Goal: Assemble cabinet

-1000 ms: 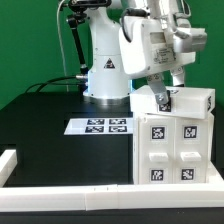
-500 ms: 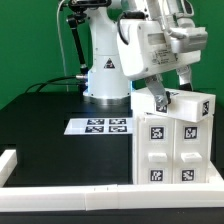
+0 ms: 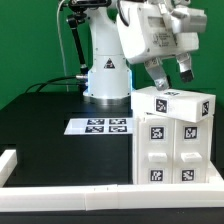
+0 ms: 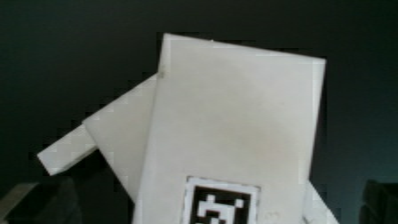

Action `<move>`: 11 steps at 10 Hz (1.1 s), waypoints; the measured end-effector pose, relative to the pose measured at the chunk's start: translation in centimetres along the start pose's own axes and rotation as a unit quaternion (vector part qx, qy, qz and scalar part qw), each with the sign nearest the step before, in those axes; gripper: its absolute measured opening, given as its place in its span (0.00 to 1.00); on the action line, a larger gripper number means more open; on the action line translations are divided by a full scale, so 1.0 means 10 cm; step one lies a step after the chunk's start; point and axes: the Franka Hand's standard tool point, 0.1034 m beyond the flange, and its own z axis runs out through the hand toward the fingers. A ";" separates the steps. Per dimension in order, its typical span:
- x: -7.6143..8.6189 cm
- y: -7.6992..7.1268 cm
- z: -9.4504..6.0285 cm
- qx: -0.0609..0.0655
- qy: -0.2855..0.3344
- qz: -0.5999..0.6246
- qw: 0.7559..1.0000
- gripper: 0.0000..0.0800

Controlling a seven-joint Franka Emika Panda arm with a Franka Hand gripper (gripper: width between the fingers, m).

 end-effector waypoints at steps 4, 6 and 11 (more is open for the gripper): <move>0.03 0.03 0.04 -0.047 0.012 -0.198 0.979 1.00; 0.02 0.00 0.04 -0.068 0.002 -0.339 0.938 1.00; -0.04 -0.05 0.05 -0.085 -0.019 -0.523 0.848 1.00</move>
Offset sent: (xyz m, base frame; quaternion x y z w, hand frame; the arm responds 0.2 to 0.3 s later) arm 0.0046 0.0006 0.0002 -0.0822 0.0322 -0.4072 0.9091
